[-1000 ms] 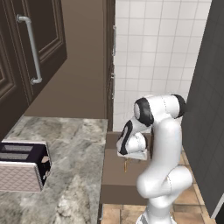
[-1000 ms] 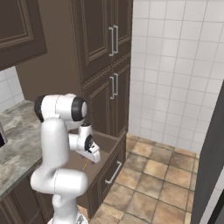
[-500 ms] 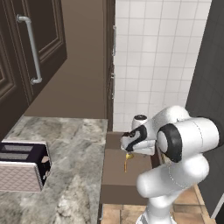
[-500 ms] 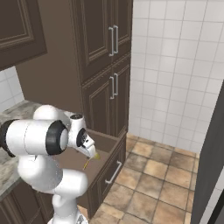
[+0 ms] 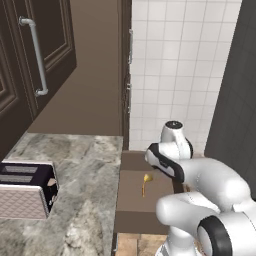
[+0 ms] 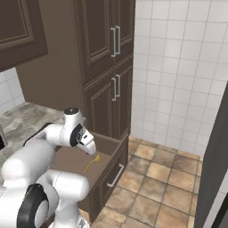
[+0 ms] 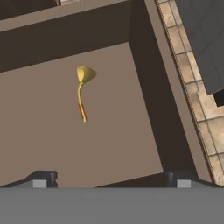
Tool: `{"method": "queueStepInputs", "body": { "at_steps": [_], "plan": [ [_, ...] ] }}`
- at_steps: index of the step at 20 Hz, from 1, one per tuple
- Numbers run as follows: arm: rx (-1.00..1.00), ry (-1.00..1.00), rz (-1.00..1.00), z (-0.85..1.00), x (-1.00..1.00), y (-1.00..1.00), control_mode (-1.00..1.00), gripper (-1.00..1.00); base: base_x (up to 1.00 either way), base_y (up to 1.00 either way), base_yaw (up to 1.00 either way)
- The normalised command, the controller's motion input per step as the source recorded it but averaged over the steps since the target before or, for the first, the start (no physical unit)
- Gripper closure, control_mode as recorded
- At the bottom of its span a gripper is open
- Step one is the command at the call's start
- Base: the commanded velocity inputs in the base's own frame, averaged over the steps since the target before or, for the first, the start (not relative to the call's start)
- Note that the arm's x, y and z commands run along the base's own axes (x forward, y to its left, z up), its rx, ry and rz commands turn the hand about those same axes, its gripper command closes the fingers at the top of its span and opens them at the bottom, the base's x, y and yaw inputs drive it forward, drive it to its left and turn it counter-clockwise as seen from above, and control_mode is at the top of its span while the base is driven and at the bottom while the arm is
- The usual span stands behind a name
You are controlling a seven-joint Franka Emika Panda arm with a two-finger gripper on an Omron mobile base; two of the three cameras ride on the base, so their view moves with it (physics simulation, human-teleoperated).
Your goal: Pick up the metallic utensils from the counter and place them in the open drawer. Make sure not to pick up any wooden utensils.
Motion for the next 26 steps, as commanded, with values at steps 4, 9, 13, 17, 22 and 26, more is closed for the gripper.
{"method": "queueStepInputs", "body": {
  "at_steps": [4,9,13,17,22,26],
  "plan": [
    [0.02,0.01,0.00,1.00,-0.13,-0.16,-1.00,-1.00,0.00,0.00,0.00],
    [0.00,-0.10,0.03,0.85,-0.54,-0.12,-1.00,-1.00,0.00,0.00,0.00],
    [0.00,-0.24,0.12,0.47,-0.75,-0.01,-1.00,-1.00,0.00,0.00,0.00],
    [0.00,-0.17,0.08,0.38,-0.42,0.00,-1.00,-1.00,0.00,0.00,0.00],
    [0.00,-0.10,0.06,0.47,-0.45,0.00,-1.00,-1.00,0.00,0.00,0.00],
    [0.00,-0.10,0.05,0.61,-0.24,0.00,-1.00,-1.00,0.00,0.00,0.00]
  ]
}}
